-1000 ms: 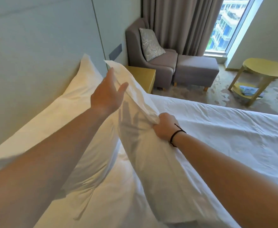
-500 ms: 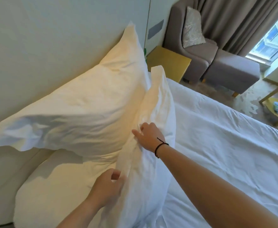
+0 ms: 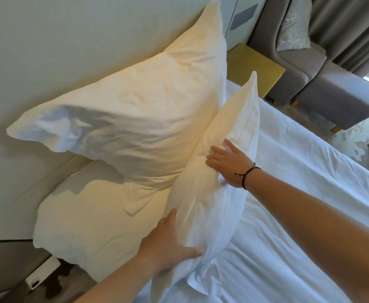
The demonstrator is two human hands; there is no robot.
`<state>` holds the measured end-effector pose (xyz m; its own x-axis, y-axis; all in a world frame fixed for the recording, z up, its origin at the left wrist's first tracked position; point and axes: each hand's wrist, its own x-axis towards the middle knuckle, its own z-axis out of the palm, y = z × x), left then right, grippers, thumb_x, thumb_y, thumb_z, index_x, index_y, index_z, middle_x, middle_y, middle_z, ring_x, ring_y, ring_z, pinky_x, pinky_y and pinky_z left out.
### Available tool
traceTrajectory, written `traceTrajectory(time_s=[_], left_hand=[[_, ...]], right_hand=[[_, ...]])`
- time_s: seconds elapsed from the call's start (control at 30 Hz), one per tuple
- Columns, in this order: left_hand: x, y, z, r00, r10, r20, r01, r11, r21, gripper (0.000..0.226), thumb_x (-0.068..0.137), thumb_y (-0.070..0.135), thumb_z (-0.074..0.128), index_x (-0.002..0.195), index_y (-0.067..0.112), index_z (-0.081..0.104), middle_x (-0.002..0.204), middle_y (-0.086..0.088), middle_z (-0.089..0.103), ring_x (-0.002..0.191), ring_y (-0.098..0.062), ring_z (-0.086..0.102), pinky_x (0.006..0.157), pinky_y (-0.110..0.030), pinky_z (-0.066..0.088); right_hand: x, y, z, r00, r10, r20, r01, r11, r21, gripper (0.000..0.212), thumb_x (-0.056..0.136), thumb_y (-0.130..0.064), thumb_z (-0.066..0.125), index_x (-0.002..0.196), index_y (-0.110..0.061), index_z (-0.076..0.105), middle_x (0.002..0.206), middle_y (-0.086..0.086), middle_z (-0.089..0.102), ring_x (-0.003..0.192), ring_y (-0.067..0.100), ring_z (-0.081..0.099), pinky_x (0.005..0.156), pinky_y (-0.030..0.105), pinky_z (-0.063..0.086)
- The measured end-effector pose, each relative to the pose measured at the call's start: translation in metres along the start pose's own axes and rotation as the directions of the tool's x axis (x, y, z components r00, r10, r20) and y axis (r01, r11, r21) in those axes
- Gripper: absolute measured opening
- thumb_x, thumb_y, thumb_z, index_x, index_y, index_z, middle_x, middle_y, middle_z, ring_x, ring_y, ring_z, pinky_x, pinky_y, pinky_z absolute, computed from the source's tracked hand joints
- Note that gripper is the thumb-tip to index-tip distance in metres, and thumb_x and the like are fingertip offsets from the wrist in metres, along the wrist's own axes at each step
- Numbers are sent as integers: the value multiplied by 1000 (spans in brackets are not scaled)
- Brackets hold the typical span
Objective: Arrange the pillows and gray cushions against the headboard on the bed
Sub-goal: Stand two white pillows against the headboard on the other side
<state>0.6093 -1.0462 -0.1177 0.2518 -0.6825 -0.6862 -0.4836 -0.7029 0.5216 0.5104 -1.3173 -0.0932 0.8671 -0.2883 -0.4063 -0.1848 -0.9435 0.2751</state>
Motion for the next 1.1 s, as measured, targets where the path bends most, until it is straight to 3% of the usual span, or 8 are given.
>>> traceTrajectory(time_s=[0.07,0.13,0.23,0.37,0.73,0.9,1.0,1.1], left_hand=[[-3,-2,9,999,-34,5,34,998,44,145,42,80,72,152,32,-12,149,2,36,129,-20,46,96,-38,45],[-6,-4,18,999,-47,-21,49,993,103,133,58,66,73,152,28,-14,141,-1,43,121,-22,52,89,-37,47],[-8,-4,21,989,9,-146,10,991,132,76,82,40,62,144,22,21,115,2,58,103,-23,61,81,-36,51],[-8,-6,8,968,101,-229,-68,987,148,16,90,31,52,103,23,51,97,3,63,90,-23,64,74,-34,51],[18,64,-64,830,318,-459,-411,904,-116,18,83,38,57,99,28,58,93,5,68,89,-22,62,75,-33,50],[82,53,-89,919,247,-309,-269,963,-30,24,89,25,60,111,15,63,116,-11,67,109,-33,60,87,-36,49],[97,5,-97,939,118,-323,-133,991,-25,25,90,26,55,112,19,64,115,-8,68,106,-33,61,85,-38,51],[97,-18,-102,930,90,-357,-104,994,-21,21,84,36,58,99,23,65,99,-4,71,95,-33,65,74,-38,54]], right_hand=[[12,-6,-1,1000,26,-2,-26,998,-52,22,97,-20,43,106,-22,62,112,-4,63,126,21,48,119,54,-1],[24,-10,-8,997,47,67,-41,996,-83,33,101,-30,37,84,-21,64,90,-5,66,98,19,60,120,47,7],[32,-9,-17,990,42,131,-34,997,-67,47,103,-38,37,61,-17,46,80,-1,67,72,23,56,91,34,39],[20,3,-28,984,108,140,-101,993,-54,32,97,-19,47,65,-14,49,60,-1,45,59,22,48,62,32,39],[6,110,-80,884,458,-88,-440,882,169,39,89,-13,52,56,-20,32,62,5,45,73,31,52,65,35,45],[47,77,-69,680,733,30,-625,557,546,17,95,-23,50,99,-21,66,110,7,67,105,29,58,103,46,37],[52,9,-32,684,696,217,-551,299,779,61,90,-52,56,144,-41,31,159,-7,20,143,19,25,111,62,22],[36,-57,12,647,680,344,-469,0,883,78,84,-70,48,147,-51,7,162,-12,-6,149,17,1,115,60,17]])
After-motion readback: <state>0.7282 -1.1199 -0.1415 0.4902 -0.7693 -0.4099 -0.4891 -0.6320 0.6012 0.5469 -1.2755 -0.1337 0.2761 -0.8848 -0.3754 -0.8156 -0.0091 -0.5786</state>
